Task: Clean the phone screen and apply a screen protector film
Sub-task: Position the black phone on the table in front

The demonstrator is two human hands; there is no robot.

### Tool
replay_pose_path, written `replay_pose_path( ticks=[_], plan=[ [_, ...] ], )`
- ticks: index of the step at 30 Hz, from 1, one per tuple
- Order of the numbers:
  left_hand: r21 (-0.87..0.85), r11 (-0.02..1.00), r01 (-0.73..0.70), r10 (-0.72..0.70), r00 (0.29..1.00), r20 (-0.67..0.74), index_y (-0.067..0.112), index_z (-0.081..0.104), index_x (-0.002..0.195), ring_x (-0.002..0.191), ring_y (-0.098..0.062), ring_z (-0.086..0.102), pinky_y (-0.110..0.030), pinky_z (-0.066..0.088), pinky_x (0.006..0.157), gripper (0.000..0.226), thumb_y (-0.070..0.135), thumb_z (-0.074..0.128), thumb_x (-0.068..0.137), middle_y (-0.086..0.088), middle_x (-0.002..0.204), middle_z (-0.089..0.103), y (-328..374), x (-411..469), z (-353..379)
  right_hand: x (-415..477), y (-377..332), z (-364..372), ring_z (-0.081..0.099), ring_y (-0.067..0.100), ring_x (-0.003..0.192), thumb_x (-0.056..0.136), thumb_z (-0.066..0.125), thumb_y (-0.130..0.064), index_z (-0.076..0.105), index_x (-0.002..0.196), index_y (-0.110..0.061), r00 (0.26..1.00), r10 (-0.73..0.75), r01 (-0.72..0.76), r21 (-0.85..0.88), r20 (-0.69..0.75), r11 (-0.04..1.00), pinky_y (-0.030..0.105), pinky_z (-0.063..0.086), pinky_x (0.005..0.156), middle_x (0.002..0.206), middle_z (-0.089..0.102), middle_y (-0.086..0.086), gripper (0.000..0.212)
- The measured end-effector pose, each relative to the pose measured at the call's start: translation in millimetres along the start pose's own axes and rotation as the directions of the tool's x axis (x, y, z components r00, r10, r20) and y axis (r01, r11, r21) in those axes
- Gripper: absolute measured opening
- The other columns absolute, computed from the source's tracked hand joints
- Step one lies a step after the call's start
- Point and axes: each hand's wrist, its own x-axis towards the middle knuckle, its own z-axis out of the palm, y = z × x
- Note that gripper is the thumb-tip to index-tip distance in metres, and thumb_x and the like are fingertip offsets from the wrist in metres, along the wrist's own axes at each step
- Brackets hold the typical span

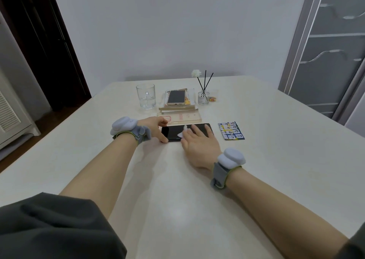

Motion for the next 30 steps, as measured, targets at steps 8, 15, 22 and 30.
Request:
replay_pose_path(
  ticks=[8, 15, 22, 30],
  plan=[
    [-0.042, 0.999, -0.014, 0.014, 1.0, 0.016, 0.013, 0.037, 0.142, 0.125, -0.02, 0.048, -0.023, 0.034, 0.099, 0.079, 0.015, 0.079, 0.075, -0.001, 0.143, 0.048, -3.1, -0.8, -0.8, -22.0, 22.7, -9.9, -0.005, 0.014, 0.15, 0.102, 0.008, -0.039, 0.009, 0.153, -0.008, 0.968, 0.238, -0.233, -0.066, 0.082, 0.97, 0.043, -0.009, 0.122, 0.163, 0.007, 0.003, 0.06],
    [-0.158, 0.987, -0.016, 0.019, 1.0, 0.02, 0.009, 0.037, 0.143, 0.127, -0.021, 0.048, -0.027, 0.037, 0.105, 0.082, 0.006, 0.079, 0.072, -0.007, 0.143, 0.048, -4.7, -2.8, 1.4, 11.5, 24.7, -22.7, -0.003, 0.02, 0.151, 0.103, 0.01, -0.031, 0.019, 0.151, -0.01, 0.953, 0.269, -0.265, -0.048, 0.138, 0.963, 0.046, -0.004, 0.121, 0.162, 0.01, 0.006, 0.053],
    [-0.216, 0.976, -0.023, 0.024, 1.0, 0.005, 0.01, 0.033, 0.144, 0.127, -0.02, 0.048, -0.02, 0.036, 0.095, 0.086, 0.004, 0.079, 0.072, -0.008, 0.143, 0.047, -5.8, -5.0, 2.2, 44.0, -4.0, -3.1, -0.007, 0.018, 0.15, 0.101, 0.011, -0.028, 0.015, 0.152, -0.009, 0.991, 0.05, -0.061, 0.088, 0.125, 0.994, 0.048, -0.012, 0.119, 0.162, 0.008, 0.002, 0.055],
    [-0.21, 0.974, -0.085, 0.089, 0.996, 0.007, 0.017, 0.018, 0.15, 0.129, -0.024, 0.046, -0.021, 0.037, 0.094, 0.091, -0.003, 0.069, 0.078, -0.013, 0.146, 0.039, -3.3, -11.8, 4.4, 43.4, -28.7, 3.6, -0.003, 0.018, 0.15, 0.099, 0.01, -0.022, 0.013, 0.152, -0.019, 0.967, -0.23, 0.208, 0.192, 0.105, 0.959, 0.052, -0.015, 0.116, 0.161, 0.014, -0.002, 0.053]
  ],
)
